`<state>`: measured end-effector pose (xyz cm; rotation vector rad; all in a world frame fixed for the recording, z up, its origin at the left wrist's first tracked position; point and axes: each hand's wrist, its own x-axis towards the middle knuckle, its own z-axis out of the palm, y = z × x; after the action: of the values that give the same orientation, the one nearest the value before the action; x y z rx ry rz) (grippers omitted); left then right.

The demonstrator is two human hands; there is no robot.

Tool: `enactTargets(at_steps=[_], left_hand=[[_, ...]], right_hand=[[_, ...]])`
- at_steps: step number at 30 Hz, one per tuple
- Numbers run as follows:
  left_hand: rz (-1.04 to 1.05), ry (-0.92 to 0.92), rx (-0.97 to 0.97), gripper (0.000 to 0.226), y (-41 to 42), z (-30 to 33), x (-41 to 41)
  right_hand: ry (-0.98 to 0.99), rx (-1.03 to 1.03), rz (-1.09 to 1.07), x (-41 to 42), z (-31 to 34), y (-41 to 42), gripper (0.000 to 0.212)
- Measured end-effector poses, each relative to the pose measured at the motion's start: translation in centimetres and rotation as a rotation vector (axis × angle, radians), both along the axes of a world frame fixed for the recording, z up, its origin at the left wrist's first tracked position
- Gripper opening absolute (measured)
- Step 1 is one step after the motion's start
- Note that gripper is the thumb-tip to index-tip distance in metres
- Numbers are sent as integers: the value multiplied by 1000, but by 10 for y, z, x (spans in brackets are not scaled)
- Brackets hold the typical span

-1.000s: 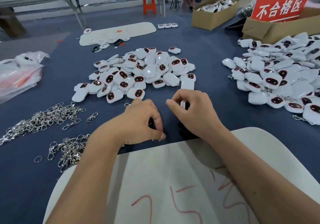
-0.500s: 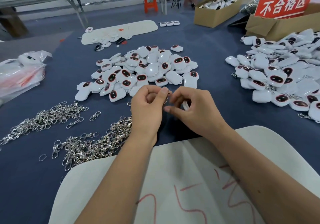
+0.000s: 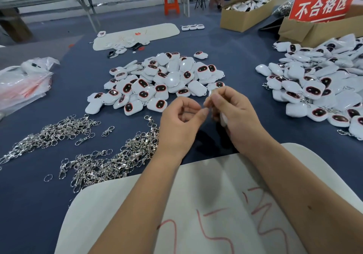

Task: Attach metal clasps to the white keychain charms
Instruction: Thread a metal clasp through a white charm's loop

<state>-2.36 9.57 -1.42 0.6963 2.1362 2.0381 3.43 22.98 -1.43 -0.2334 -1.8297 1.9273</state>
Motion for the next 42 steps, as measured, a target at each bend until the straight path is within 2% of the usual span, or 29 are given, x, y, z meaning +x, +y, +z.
enactTargets(at_steps=[3, 5, 8, 11, 14, 19, 20, 23, 27, 31, 34, 35, 38, 42], left_hand=[[-46, 49, -46, 14, 1, 0, 2], [-54, 45, -17, 18, 1, 0, 3], [-49, 22, 42, 13, 0, 0, 2], [-67, -62, 127, 3, -2, 3, 3], [-93, -155, 214, 14, -4, 6, 3], [-107, -270, 248, 8, -5, 7, 1], [-98, -273, 265, 13, -5, 6, 1], [-66, -219, 296, 24, -6, 5, -2], [29, -79, 259, 15, -5, 2, -3], [105, -23, 221, 7, -3, 0, -4], [153, -19, 201, 11, -3, -1, -5], [162, -11, 187, 14, -4, -2, -5], [171, 36, 120, 14, -5, -3, -9], [150, 36, 105, 9, -8, -3, -11]], right_hand=[[47, -575, 195, 2, 6, -10, 23], [44, -655, 302, 3, 6, -16, 21], [31, -538, 341, 3, 5, -17, 21], [26, -457, 272, 2, 5, -14, 16], [33, -422, 222, 1, 2, -14, 13], [51, -446, 226, -1, 0, -15, 15], [46, -431, 196, -2, -2, -16, 15], [11, -330, 76, -4, -7, -17, 10], [-28, -167, -39, -4, -10, -19, 14], [-58, -38, -140, -3, -8, -23, 15], [-45, 54, -289, -3, -7, -24, 7], [-27, 125, -332, -2, -7, -23, 16], [67, 419, -313, 0, -2, -24, 31], [95, 537, -263, 1, 3, -28, 18]])
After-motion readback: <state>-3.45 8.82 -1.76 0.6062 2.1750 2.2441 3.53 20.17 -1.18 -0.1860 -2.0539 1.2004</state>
